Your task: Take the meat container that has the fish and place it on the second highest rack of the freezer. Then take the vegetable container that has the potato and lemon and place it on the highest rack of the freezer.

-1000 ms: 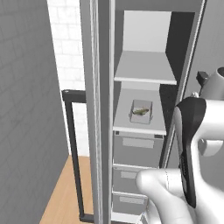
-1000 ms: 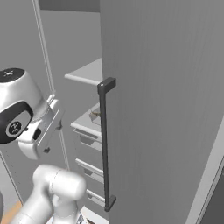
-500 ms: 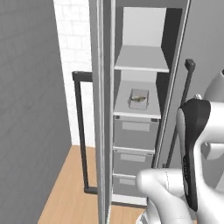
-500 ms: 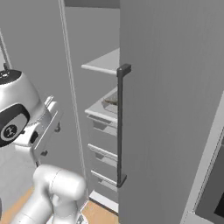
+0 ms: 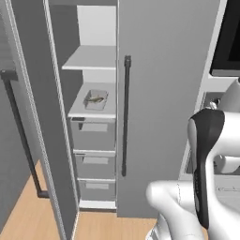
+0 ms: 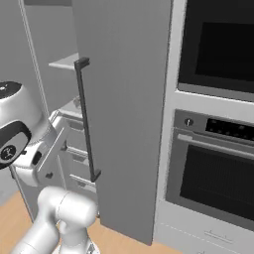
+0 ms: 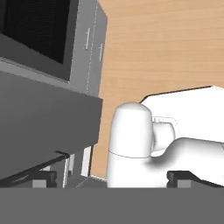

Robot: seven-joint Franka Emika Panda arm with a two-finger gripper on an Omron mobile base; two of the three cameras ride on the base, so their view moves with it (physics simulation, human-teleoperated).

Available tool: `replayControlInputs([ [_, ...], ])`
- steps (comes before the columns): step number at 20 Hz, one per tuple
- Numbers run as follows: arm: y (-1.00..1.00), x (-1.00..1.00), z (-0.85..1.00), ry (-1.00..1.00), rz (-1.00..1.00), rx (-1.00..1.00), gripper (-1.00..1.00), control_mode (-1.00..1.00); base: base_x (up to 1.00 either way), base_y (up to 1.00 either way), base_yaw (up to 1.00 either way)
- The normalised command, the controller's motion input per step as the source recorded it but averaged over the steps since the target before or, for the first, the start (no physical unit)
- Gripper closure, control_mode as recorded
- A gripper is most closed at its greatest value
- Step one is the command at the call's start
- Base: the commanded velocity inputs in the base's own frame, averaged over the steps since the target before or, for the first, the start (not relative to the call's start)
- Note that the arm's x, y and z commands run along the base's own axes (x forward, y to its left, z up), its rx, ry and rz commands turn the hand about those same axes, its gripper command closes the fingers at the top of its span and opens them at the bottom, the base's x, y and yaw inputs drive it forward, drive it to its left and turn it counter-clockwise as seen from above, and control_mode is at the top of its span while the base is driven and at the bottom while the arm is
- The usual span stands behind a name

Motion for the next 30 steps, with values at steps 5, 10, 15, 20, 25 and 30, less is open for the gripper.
replayControlInputs([
  [5, 0.0, 0.0, 0.0, 0.0, 0.0, 0.0, -1.0, 1.0, 0.05, -1.0, -0.12],
  [10, 0.0, 0.0, 0.0, 0.0, 0.0, 0.0, -1.0, 1.0, 0.05, -1.0, -0.1],
  [15, 0.0, 0.0, 0.0, 0.0, 0.0, 0.0, -1.0, 1.0, 0.18, -1.0, -0.12],
  [20, 0.0, 0.0, 0.0, 0.0, 0.0, 0.0, -1.0, 1.0, 0.19, -1.0, -0.13],
  [25, 0.0, 0.0, 0.0, 0.0, 0.0, 0.0, -1.0, 1.0, 0.26, -1.0, -0.11],
  [30, 0.0, 0.0, 0.0, 0.0, 0.0, 0.0, -1.0, 1.0, 0.44, -1.0, -0.03],
])
